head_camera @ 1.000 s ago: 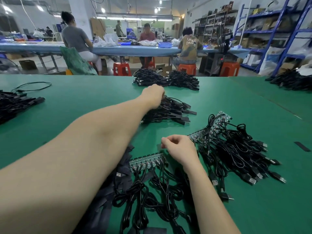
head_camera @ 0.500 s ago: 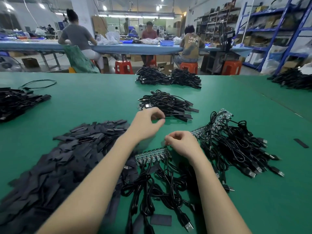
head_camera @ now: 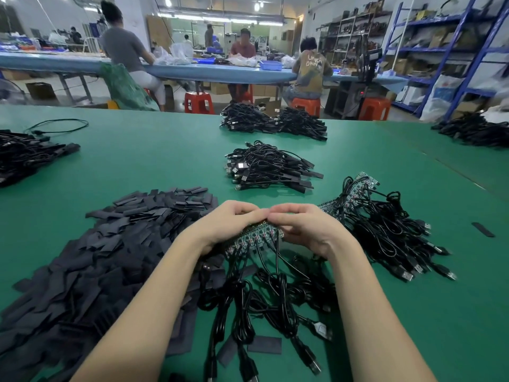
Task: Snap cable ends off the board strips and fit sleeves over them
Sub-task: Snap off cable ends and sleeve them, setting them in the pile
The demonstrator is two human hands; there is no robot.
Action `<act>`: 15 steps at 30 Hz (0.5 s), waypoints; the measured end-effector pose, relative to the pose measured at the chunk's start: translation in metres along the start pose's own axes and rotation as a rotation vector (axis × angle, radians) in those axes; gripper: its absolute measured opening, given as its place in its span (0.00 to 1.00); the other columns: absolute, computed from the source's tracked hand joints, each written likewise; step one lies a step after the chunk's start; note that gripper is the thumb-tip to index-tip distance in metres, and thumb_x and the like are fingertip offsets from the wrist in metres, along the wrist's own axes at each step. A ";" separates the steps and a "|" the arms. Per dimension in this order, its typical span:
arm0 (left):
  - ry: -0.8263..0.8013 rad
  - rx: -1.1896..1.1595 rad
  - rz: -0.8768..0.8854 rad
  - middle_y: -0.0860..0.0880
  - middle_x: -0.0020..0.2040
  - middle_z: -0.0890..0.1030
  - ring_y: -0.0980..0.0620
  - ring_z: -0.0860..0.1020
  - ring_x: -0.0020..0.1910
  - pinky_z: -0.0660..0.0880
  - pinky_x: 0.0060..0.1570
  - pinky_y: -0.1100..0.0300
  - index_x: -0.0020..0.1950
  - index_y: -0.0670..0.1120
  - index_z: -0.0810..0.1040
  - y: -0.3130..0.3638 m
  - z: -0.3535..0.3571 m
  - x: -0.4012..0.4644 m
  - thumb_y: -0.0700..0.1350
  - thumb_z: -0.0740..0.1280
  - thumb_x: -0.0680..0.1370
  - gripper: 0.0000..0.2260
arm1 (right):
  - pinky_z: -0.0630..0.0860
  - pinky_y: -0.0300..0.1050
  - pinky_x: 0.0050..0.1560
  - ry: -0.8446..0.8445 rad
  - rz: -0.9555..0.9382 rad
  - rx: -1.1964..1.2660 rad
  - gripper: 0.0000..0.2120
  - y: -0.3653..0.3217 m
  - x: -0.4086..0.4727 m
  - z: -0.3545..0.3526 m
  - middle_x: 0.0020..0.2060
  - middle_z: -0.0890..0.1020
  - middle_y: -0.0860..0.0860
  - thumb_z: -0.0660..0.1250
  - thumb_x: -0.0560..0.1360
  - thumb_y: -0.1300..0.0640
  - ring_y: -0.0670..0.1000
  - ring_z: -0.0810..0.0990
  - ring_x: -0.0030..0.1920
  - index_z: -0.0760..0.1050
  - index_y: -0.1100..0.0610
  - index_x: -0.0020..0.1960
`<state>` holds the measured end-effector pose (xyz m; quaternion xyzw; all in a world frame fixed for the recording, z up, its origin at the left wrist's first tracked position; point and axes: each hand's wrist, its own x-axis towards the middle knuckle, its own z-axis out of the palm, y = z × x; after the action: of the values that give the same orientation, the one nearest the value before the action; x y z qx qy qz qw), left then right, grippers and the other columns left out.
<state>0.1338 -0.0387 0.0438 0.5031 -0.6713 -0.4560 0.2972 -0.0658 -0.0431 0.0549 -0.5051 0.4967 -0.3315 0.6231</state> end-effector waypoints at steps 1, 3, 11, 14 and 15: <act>-0.015 -0.052 -0.004 0.56 0.49 0.87 0.58 0.82 0.50 0.75 0.58 0.56 0.50 0.57 0.86 0.001 -0.002 0.000 0.68 0.70 0.71 0.18 | 0.75 0.35 0.34 -0.016 -0.003 0.029 0.09 0.001 0.000 -0.001 0.38 0.79 0.52 0.77 0.71 0.60 0.45 0.73 0.34 0.83 0.57 0.51; -0.032 -0.105 0.010 0.55 0.51 0.87 0.57 0.82 0.53 0.73 0.61 0.57 0.51 0.55 0.87 0.001 -0.005 -0.001 0.65 0.74 0.69 0.18 | 0.74 0.35 0.33 -0.030 -0.005 0.025 0.09 0.001 0.000 0.000 0.33 0.73 0.49 0.78 0.70 0.55 0.44 0.69 0.30 0.84 0.55 0.48; -0.059 -0.288 0.031 0.50 0.46 0.87 0.57 0.81 0.45 0.74 0.52 0.64 0.46 0.50 0.88 -0.001 -0.003 -0.002 0.52 0.78 0.68 0.10 | 0.73 0.34 0.31 -0.054 -0.002 0.159 0.13 0.002 -0.001 0.007 0.34 0.68 0.50 0.76 0.69 0.55 0.45 0.66 0.33 0.83 0.60 0.52; -0.110 -0.400 0.025 0.48 0.45 0.87 0.55 0.83 0.42 0.77 0.51 0.59 0.46 0.49 0.88 -0.004 -0.006 -0.002 0.50 0.79 0.66 0.11 | 0.74 0.34 0.29 -0.084 0.046 0.279 0.07 0.000 -0.003 0.014 0.32 0.73 0.50 0.75 0.69 0.55 0.44 0.71 0.31 0.83 0.58 0.43; -0.132 -0.458 0.028 0.47 0.45 0.87 0.54 0.83 0.41 0.79 0.47 0.60 0.47 0.48 0.88 -0.005 -0.006 -0.002 0.49 0.79 0.66 0.12 | 0.76 0.34 0.28 -0.098 0.064 0.352 0.06 -0.001 -0.005 0.016 0.30 0.77 0.50 0.76 0.67 0.56 0.44 0.76 0.29 0.83 0.58 0.39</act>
<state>0.1414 -0.0385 0.0420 0.3822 -0.5752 -0.6241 0.3655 -0.0516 -0.0342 0.0570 -0.3877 0.4161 -0.3683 0.7354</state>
